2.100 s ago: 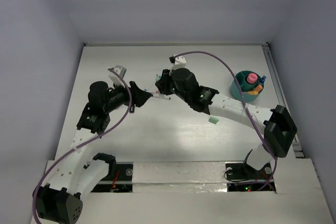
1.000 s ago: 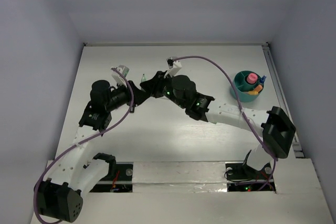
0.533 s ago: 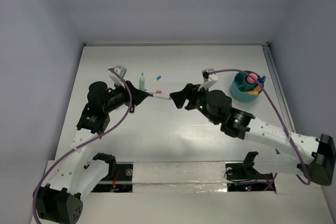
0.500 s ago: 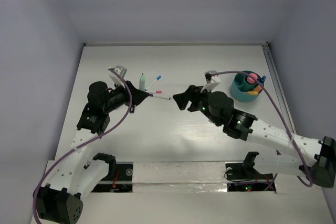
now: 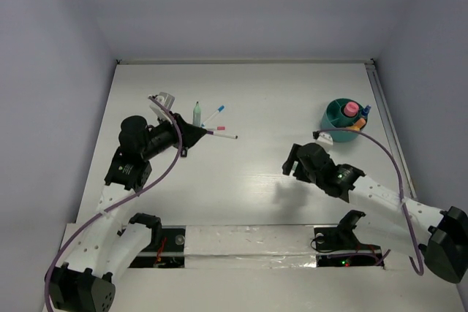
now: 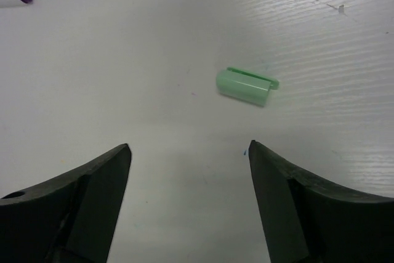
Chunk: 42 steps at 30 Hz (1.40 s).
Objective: Sort the stationery into containers
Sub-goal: Close the pen cap on the pen.
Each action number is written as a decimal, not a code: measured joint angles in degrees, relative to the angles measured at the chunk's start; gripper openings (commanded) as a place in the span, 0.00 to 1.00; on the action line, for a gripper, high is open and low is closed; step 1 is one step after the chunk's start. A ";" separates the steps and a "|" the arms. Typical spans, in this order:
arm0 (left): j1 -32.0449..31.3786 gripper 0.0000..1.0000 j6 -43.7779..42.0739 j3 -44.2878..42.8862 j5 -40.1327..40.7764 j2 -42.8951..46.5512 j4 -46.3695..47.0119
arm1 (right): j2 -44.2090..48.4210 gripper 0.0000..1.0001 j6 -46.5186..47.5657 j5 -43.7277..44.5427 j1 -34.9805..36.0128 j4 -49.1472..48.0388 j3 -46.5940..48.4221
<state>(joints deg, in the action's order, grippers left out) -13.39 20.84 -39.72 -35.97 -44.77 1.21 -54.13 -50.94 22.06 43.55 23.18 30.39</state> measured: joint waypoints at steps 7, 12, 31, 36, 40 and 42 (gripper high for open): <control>0.00 0.00 -0.02 0.00 0.00 0.02 0.00 | -10.21 0.61 9.64 0.63 -1.09 7.02 11.06; 0.00 0.00 0.00 0.00 0.00 0.00 0.00 | -16.39 0.59 18.49 -1.77 -6.56 9.49 19.23; -1.60 0.00 -0.52 0.00 0.31 1.44 -0.28 | -39.54 0.73 48.26 -24.48 -16.33 18.84 29.35; -2.32 0.00 -0.90 0.00 0.70 1.90 -0.68 | -40.44 0.70 50.18 -25.42 -18.49 20.11 30.40; -2.40 0.00 -1.25 0.00 1.14 1.90 -1.09 | -42.38 0.60 50.69 -25.77 -19.17 20.15 31.19; -2.69 0.00 -1.38 0.00 1.55 1.90 -1.29 | -44.39 0.58 50.75 -25.97 -19.17 20.33 31.34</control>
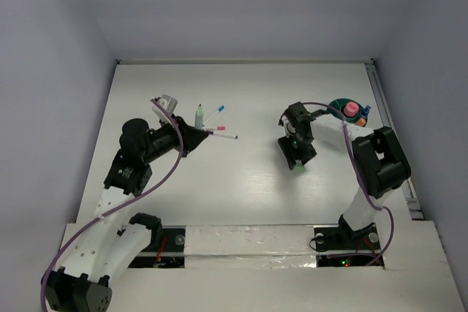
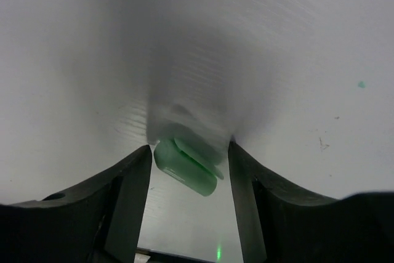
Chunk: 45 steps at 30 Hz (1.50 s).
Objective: Sort the stationery into containers
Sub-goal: Close the pen cap on the pen.
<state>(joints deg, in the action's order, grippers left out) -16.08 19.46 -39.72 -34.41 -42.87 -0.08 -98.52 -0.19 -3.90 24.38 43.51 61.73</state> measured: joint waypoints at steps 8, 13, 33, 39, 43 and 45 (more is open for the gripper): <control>-0.11 0.00 -0.37 0.00 0.42 -0.02 -0.66 | -1.29 0.25 -0.20 -0.22 0.00 1.29 0.48; -0.11 0.00 -0.52 0.00 0.46 -0.02 -0.74 | -1.29 0.03 -1.29 -1.55 0.00 1.51 0.57; -0.11 0.00 2.12 0.04 -5.11 -3.32 3.34 | 17.29 0.00 -25.14 -17.57 5.35 -35.63 0.42; -0.11 0.00 7.08 2.03 -11.69 -6.34 10.71 | 14.05 0.00 -38.29 -20.79 6.62 -61.46 0.35; -0.11 0.00 11.63 3.32 -15.67 -8.02 16.26 | 11.78 0.00 -46.58 -21.53 6.60 -76.11 -0.50; -0.11 0.00 13.64 3.89 -17.20 -8.39 18.73 | 11.04 0.00 -50.16 -21.73 6.56 -82.82 -1.11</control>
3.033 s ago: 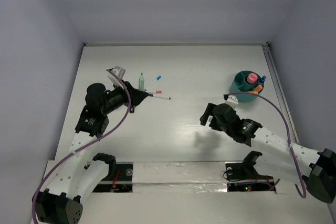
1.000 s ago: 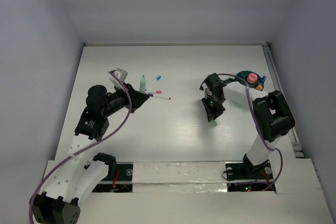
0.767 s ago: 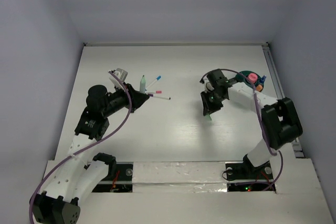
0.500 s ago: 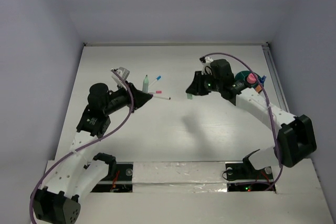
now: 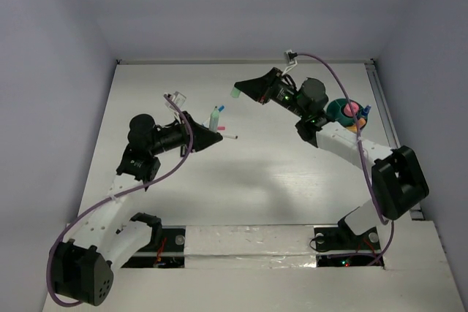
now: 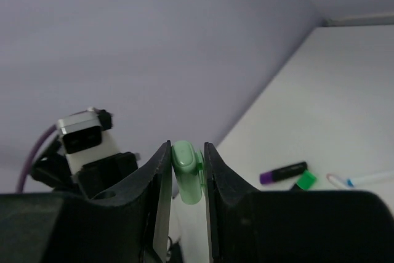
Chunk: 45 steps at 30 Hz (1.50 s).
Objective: Sort the stationery into containers
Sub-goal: Close the pen cap on the pen.
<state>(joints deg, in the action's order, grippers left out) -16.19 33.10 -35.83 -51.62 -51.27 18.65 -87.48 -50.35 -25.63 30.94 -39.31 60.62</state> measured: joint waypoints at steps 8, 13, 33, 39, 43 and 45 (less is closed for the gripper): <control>0.00 0.00 5.66 1.51 -3.85 -1.79 9.55 | -3.82 0.00 -9.22 -1.92 1.38 -16.33 -0.39; 0.00 0.00 7.58 1.68 -5.07 -2.34 12.15 | -7.02 0.00 -12.85 -3.65 3.08 -22.58 -0.33; 0.00 0.00 8.26 1.70 -5.64 -2.34 13.27 | -9.44 0.00 -15.98 -7.96 4.42 -28.76 2.71; 0.00 0.00 8.22 1.70 -5.64 -2.34 13.27 | -9.84 0.00 -16.44 -9.11 4.42 -28.85 2.89; 0.00 0.00 8.04 1.70 -5.64 -2.34 13.25 | -9.94 0.00 -16.35 -9.81 4.42 -28.81 2.89; 0.00 0.00 7.98 1.70 -5.64 -2.34 13.25 | -9.94 0.00 -16.31 -10.54 4.42 -28.76 2.89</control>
<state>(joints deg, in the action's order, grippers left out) -16.19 41.08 -34.13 -57.25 -53.60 31.90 -97.43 -66.65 -36.16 35.35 -68.07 63.51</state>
